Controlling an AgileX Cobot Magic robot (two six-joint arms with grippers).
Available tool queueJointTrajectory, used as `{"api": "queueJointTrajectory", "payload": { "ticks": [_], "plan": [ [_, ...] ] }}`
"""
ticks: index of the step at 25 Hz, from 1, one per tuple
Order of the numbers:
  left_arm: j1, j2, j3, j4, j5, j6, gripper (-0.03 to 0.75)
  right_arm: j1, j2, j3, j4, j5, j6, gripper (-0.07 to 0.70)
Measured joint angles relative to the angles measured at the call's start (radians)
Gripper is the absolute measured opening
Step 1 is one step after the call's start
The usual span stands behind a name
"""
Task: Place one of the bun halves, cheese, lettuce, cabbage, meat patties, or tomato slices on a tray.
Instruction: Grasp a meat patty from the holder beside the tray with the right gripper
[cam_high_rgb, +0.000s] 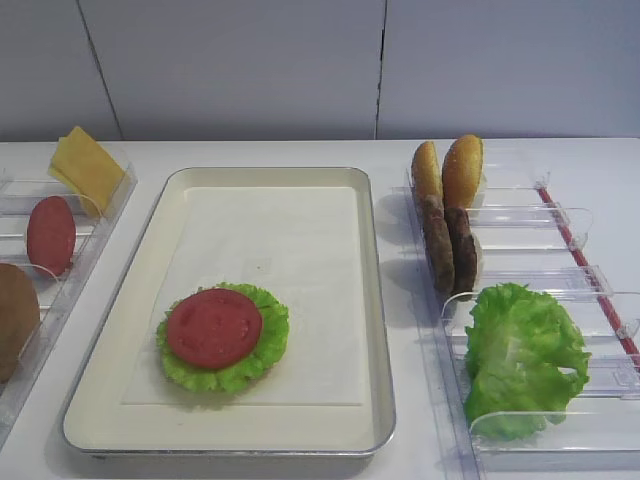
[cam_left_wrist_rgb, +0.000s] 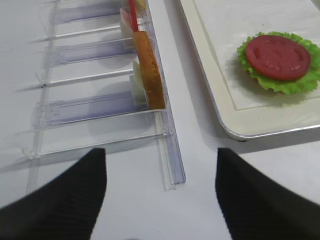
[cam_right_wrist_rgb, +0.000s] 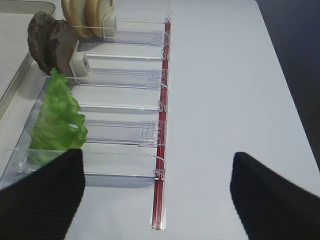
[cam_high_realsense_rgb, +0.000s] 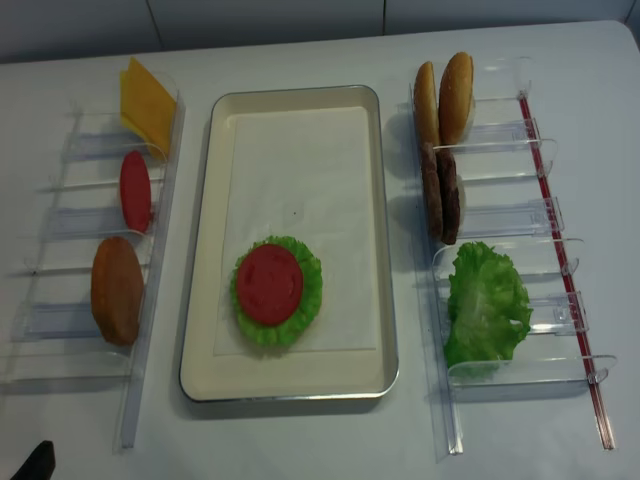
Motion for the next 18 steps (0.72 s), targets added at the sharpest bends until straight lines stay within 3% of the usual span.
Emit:
{"api": "queueJointTrajectory", "payload": {
  "ticks": [9, 12, 18],
  "plan": [
    [0.0, 0.0, 0.0, 0.0, 0.0, 0.0, 0.471, 0.0, 0.0, 0.0, 0.003, 0.0, 0.003, 0.607],
    [0.0, 0.0, 0.0, 0.0, 0.0, 0.0, 0.471, 0.0, 0.0, -0.002, 0.04, 0.0, -0.057, 0.602],
    [0.0, 0.0, 0.0, 0.0, 0.0, 0.0, 0.471, 0.0, 0.204, -0.135, 0.112, -0.009, -0.13, 0.598]
  ]
}}
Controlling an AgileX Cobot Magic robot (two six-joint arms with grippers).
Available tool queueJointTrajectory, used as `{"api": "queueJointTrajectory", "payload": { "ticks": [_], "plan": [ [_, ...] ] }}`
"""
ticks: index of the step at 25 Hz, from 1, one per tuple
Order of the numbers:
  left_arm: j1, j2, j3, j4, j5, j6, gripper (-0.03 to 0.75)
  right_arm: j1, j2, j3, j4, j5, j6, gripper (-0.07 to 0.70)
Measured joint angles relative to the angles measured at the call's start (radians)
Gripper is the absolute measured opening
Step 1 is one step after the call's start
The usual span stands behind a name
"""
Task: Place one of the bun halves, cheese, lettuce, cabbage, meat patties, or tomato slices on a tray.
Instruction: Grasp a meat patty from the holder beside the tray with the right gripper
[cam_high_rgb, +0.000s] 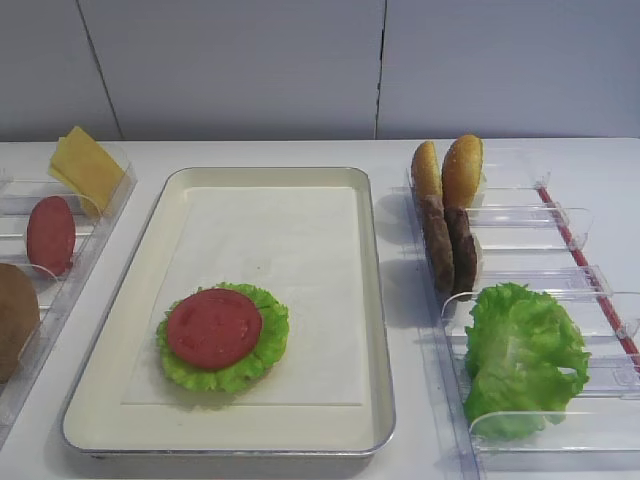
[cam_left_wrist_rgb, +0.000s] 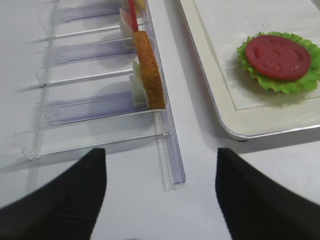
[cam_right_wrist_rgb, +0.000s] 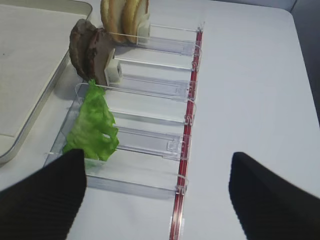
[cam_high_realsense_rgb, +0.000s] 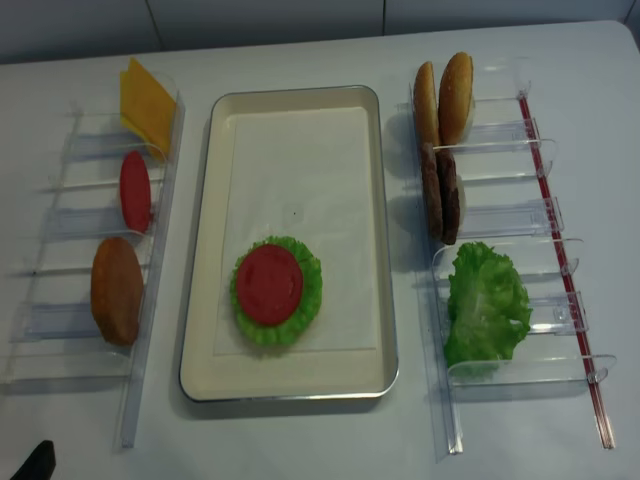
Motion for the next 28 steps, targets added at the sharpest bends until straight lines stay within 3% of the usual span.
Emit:
{"api": "queueJointTrajectory", "payload": {
  "ticks": [8, 19, 21, 24, 28],
  "plan": [
    [0.0, 0.0, 0.002, 0.0, -0.001, 0.0, 0.471, 0.0, 0.437, -0.274, 0.076, -0.011, -0.133, 0.598],
    [0.0, 0.0, 0.002, 0.0, -0.001, 0.0, 0.471, 0.008, 0.887, -0.441, 0.423, -0.008, -0.322, 0.598],
    [0.0, 0.0, 0.002, 0.0, -0.001, 0.0, 0.471, 0.032, 0.947, -0.468, 0.428, -0.013, -0.329, 0.598],
    [0.0, 0.0, 0.002, 0.0, -0.001, 0.0, 0.471, 0.132, 1.027, -0.512, 0.374, -0.044, -0.329, 0.598],
    [0.0, 0.0, 0.002, 0.0, -0.001, 0.0, 0.471, 0.277, 1.138, -0.584, 0.224, -0.097, -0.221, 0.598]
  ]
}}
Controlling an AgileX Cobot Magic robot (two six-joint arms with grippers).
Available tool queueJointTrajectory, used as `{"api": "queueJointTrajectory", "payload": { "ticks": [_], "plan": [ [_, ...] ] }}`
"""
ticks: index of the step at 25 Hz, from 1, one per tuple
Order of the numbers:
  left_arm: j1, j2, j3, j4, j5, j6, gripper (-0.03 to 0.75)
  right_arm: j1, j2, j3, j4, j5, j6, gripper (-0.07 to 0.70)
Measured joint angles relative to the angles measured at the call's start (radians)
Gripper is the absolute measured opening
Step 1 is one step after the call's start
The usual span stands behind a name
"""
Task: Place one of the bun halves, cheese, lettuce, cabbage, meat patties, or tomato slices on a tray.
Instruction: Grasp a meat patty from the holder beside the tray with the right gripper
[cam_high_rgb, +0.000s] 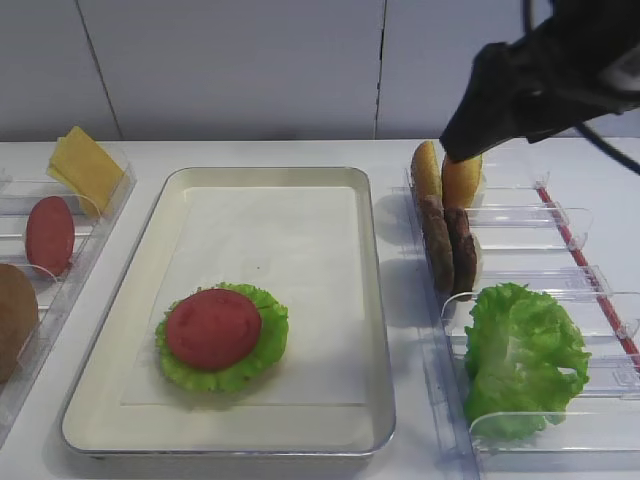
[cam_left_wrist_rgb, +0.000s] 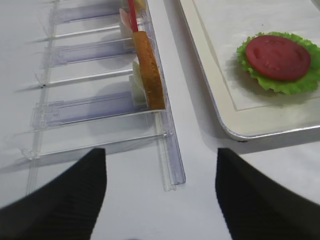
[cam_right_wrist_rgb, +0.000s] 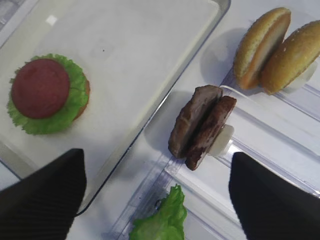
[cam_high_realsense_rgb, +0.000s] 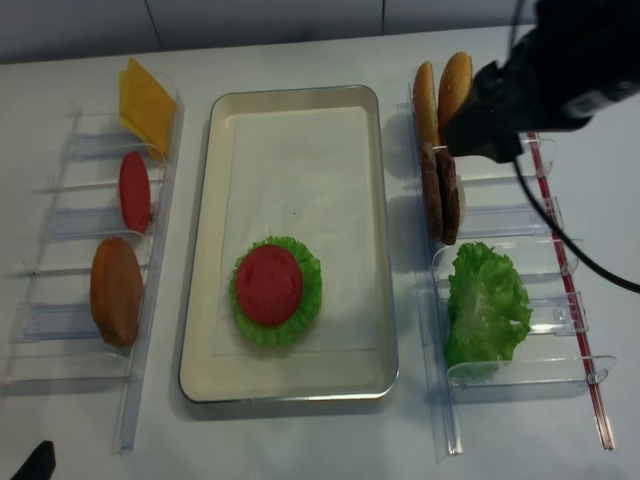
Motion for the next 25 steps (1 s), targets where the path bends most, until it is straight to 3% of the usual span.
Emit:
{"api": "queueJointTrajectory", "payload": {
  "ticks": [7, 13, 25],
  "plan": [
    [0.0, 0.0, 0.0, 0.0, 0.0, 0.0, 0.471, 0.129, 0.236, -0.107, -0.154, -0.019, 0.212, 0.582],
    [0.0, 0.0, 0.0, 0.0, 0.0, 0.0, 0.471, 0.145, 0.334, -0.129, -0.202, -0.058, 0.351, 0.568],
    [0.0, 0.0, 0.0, 0.0, 0.0, 0.0, 0.471, 0.145, 0.372, -0.134, -0.212, -0.098, 0.38, 0.535]
  ]
}}
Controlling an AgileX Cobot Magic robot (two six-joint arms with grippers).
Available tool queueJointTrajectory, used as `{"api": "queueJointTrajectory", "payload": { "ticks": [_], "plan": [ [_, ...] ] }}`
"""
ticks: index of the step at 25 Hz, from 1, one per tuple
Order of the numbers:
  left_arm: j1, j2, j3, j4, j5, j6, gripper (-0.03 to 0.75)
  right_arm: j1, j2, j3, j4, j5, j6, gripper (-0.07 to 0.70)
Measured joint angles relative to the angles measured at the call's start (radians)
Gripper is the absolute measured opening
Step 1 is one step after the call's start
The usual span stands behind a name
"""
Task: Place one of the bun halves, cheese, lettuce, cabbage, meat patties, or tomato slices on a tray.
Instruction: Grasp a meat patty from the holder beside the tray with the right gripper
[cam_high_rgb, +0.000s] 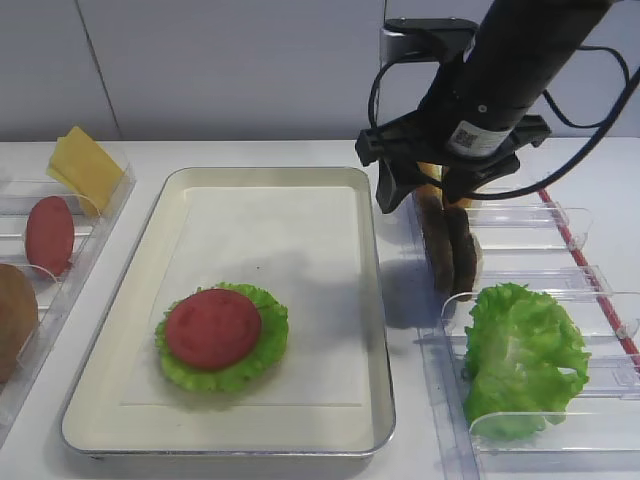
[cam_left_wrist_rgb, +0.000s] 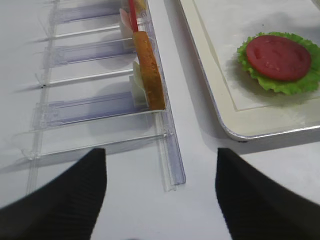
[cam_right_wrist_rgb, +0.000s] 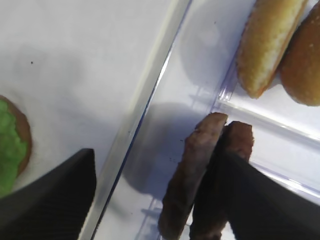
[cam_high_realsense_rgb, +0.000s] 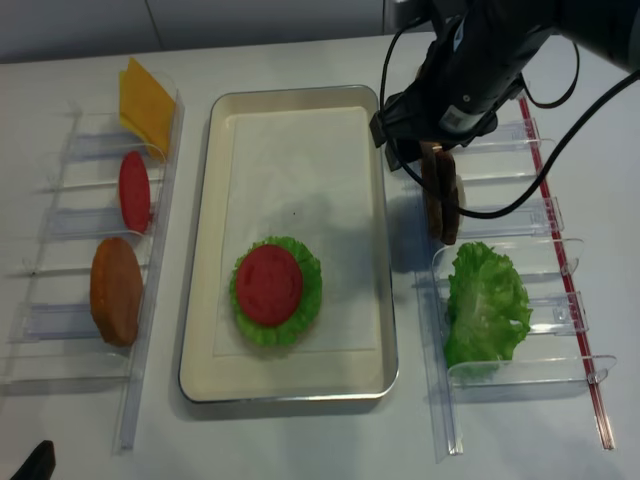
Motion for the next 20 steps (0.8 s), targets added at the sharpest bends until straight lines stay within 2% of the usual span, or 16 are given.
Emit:
{"api": "queueJointTrajectory", "payload": {
  "ticks": [9, 17, 20],
  "plan": [
    [0.0, 0.0, 0.0, 0.0, 0.0, 0.0, 0.471, 0.001, 0.032, -0.001, 0.0, -0.026, 0.001, 0.524],
    [0.0, 0.0, 0.0, 0.0, 0.0, 0.0, 0.471, 0.001, 0.06, -0.002, -0.039, -0.021, 0.042, 0.381],
    [0.001, 0.0, 0.0, 0.0, 0.0, 0.0, 0.471, 0.001, 0.06, -0.002, -0.074, -0.007, 0.069, 0.358]
  ]
}}
